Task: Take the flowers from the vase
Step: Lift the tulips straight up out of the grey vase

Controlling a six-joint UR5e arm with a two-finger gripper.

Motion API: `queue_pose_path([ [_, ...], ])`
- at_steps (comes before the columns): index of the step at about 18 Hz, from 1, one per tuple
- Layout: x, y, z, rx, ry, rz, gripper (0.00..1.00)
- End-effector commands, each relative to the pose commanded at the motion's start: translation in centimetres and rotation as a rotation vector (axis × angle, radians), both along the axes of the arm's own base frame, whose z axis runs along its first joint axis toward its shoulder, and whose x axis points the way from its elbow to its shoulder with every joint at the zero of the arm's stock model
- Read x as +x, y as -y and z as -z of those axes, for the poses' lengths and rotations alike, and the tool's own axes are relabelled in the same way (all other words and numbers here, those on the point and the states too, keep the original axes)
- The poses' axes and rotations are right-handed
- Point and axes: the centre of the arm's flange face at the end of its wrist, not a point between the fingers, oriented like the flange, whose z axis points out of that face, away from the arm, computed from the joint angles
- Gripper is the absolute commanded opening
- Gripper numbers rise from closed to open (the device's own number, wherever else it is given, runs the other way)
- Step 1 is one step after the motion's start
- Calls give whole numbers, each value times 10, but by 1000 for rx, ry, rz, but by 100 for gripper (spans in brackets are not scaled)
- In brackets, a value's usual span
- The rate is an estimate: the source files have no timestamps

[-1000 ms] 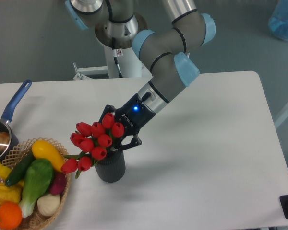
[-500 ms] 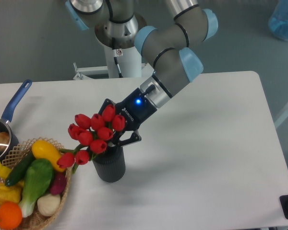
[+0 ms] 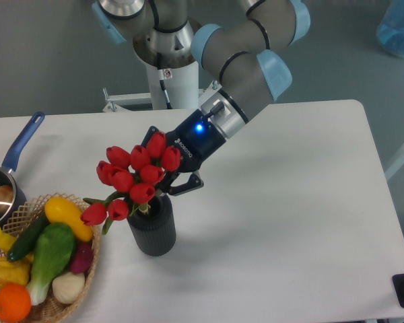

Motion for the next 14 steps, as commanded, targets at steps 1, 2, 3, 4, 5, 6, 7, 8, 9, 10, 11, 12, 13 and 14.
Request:
queue_pose_path([
  [1,-1,1,0,1,1,-1,44],
  [2,0,1,-1,1,-1,-2,44],
  [3,1,1,-3,2,-1,-2,44],
  [4,1,2,-8,1,3,-7,44],
  [5,3,2,-14,-3,13,-14,44],
  [6,7,1,-18,-7,23,-17,44],
  [7,10,1,-23,-4,19,-16,44],
  [8,11,2,-25,-3,17,-16,44],
  [9,11,3,-28,-1,14,-18,44],
  [10,12,5,-32,5,10,-19,44],
  [11,15,6,-37,15,11,-17,44],
  [12,17,7,-43,32,13,-16,44],
  [13,18,9,-48,39,23,-19,44],
  [14,19,11,-53,42,28,-24,44],
])
